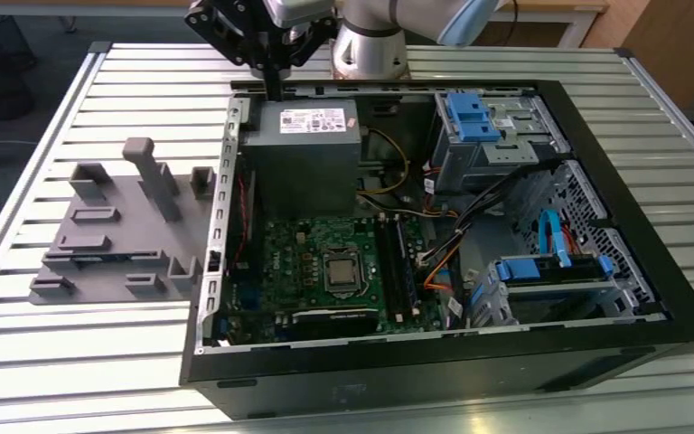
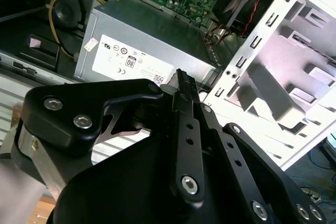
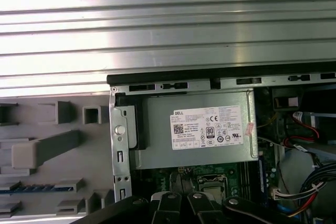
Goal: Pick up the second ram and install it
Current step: 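Reach for the second ram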
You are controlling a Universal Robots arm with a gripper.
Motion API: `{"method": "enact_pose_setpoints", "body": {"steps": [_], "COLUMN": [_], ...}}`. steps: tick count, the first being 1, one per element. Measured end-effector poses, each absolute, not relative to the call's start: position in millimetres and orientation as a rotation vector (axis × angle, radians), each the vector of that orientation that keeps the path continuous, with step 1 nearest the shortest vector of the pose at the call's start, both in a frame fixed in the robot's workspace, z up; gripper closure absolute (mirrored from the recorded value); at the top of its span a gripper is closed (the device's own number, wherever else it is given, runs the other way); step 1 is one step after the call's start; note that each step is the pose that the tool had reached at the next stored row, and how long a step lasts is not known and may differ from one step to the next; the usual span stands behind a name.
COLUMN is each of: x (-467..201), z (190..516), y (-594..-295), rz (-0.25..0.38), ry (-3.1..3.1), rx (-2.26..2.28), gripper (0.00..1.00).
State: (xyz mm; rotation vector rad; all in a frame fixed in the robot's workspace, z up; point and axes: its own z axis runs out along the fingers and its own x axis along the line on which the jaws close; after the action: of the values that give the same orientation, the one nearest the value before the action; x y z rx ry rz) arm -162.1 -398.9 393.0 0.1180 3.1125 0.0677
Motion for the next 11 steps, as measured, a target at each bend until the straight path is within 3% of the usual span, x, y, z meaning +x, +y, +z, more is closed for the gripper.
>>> {"method": "enact_pose_setpoints", "body": {"steps": [11], "x": [-166.6], "z": [392.9], "y": [-398.9], "rz": [0.068], "ry": [3.112], "rx": [0.118], "gripper": [0.89]}}
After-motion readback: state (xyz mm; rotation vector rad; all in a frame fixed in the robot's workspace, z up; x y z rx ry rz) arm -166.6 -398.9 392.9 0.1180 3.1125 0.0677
